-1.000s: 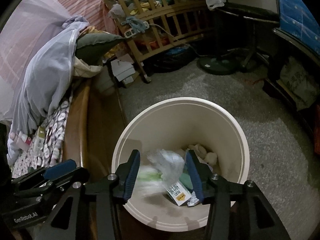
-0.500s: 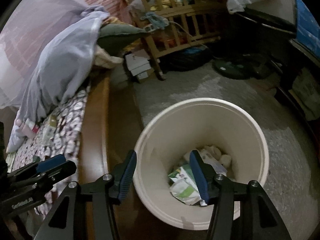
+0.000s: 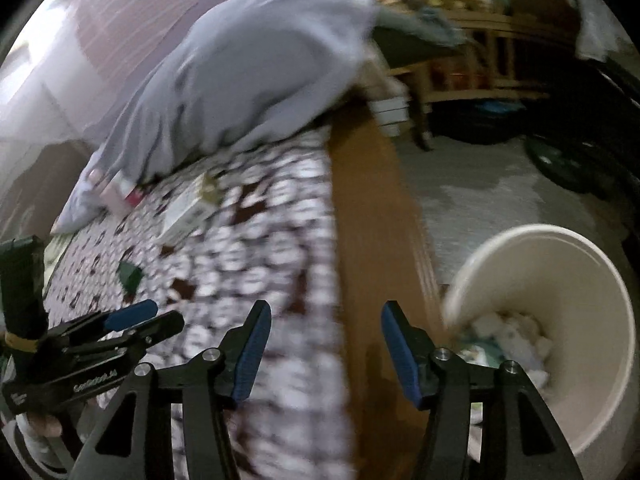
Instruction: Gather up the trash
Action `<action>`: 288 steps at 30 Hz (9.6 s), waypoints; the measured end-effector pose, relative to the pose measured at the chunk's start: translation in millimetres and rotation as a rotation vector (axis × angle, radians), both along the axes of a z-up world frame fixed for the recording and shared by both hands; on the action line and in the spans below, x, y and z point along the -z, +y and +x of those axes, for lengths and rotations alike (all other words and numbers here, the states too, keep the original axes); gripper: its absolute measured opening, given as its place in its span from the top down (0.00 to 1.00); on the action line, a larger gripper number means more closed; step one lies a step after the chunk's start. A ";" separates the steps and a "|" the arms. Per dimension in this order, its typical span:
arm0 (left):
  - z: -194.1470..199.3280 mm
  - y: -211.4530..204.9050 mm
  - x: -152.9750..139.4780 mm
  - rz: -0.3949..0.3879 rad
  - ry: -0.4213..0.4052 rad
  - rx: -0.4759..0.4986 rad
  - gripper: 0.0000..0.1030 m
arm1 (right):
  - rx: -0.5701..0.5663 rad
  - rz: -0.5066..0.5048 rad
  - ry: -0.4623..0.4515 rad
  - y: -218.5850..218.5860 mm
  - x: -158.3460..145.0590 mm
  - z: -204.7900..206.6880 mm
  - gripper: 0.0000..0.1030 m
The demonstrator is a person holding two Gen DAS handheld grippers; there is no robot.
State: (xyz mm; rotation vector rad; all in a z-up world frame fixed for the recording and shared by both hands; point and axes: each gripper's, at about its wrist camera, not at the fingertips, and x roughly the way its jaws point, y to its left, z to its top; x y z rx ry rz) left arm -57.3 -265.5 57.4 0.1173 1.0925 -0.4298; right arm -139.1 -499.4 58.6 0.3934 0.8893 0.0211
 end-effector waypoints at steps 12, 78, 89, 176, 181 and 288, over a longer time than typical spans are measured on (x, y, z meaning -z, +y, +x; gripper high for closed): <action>46.0 149.2 20.0 0.090 0.009 -0.309 0.48 | -0.193 -0.075 0.041 85.7 6.8 93.6 0.46; 43.5 67.0 -6.8 -0.174 0.080 -0.104 0.90 | -0.249 -0.073 -0.032 112.4 -20.4 79.7 0.41; -3.0 19.6 -35.6 -0.172 0.035 -0.007 0.90 | -0.189 -0.107 -0.042 82.2 -27.2 25.3 0.41; -85.9 -226.3 -19.6 -0.194 0.025 0.419 0.52 | 0.381 -0.136 0.068 -144.7 17.4 -109.4 0.34; -92.5 -213.9 -30.1 -0.173 -0.048 0.392 0.52 | 0.386 -0.161 0.023 -133.3 3.2 -113.5 0.34; -126.7 -141.0 -106.3 -0.209 -0.389 0.297 0.52 | 0.417 -0.363 -0.241 -75.1 -95.1 -152.2 0.25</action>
